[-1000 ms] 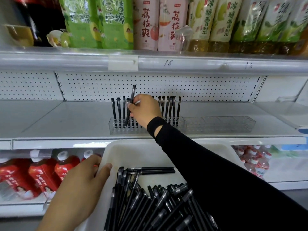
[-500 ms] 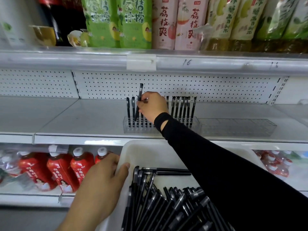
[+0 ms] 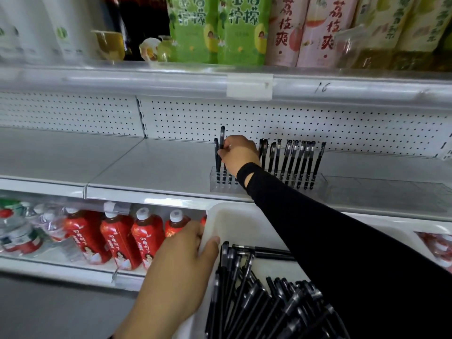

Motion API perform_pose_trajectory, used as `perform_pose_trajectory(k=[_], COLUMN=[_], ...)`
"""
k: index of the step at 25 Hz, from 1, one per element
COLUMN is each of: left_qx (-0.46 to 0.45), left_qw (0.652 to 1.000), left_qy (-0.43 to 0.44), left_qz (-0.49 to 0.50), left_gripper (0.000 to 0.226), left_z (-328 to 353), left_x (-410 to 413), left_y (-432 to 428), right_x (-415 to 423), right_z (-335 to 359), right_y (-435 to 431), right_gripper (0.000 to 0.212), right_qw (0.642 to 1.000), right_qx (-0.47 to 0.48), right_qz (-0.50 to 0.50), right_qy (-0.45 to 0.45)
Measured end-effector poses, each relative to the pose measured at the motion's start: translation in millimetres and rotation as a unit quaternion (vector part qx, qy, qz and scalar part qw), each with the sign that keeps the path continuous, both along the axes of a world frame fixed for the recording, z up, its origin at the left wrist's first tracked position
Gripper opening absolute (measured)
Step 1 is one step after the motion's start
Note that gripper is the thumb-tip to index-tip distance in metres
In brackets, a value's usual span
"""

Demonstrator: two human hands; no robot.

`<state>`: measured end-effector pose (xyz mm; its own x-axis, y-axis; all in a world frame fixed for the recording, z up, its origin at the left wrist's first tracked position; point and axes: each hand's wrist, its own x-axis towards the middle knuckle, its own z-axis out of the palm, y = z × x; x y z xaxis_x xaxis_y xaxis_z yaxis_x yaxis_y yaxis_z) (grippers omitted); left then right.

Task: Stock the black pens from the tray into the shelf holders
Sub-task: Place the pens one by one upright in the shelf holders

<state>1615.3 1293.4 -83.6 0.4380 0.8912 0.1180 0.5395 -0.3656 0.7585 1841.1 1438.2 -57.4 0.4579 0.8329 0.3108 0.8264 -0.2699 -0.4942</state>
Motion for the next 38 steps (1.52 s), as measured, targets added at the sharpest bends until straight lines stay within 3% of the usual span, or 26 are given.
perform_pose_trajectory(k=[5, 11, 18, 22, 25, 29, 34, 38], left_qx=[-0.003, -0.008, 0.001, 0.007, 0.007, 0.013, 0.009, 0.017], left_qw=[1.0, 1.0, 1.0, 1.0, 1.0, 1.0, 1.0, 1.0], left_qy=[0.0, -0.005, -0.003, -0.002, -0.006, -0.011, -0.01, -0.012], left_qz=[0.001, -0.005, 0.0, 0.001, 0.0, 0.001, 0.004, 0.003], left_gripper=[0.019, 0.02, 0.018, 0.019, 0.02, 0.02, 0.02, 0.02], left_z=[0, -2, -4, -4, -4, -3, -2, -3], left_x=[0, -1, -2, -2, -1, 1, 0, 0], left_y=[-1, 0, 0, 0, 0, -2, -3, -1], right_x=[4, 5, 6, -3, -17, -21, -36, -41], right_z=[-6, -13, 4, 30, 41, 32, -4, -9], right_y=[10, 19, -12, -84, -145, -181, -179, -177], right_gripper=[0.024, 0.025, 0.018, 0.037, 0.039, 0.014, 0.022, 0.014], right_qw=[0.994, 0.991, 0.994, 0.995, 0.971, 0.888, 0.843, 0.845], right_qx=[-0.106, -0.135, -0.106, -0.021, -0.075, -0.279, -0.377, -0.383], right_qz=[-0.002, 0.0, 0.021, 0.099, 0.225, 0.352, 0.376, 0.348], right_qy=[-0.025, 0.001, -0.009, -0.015, 0.024, 0.099, -0.079, -0.131])
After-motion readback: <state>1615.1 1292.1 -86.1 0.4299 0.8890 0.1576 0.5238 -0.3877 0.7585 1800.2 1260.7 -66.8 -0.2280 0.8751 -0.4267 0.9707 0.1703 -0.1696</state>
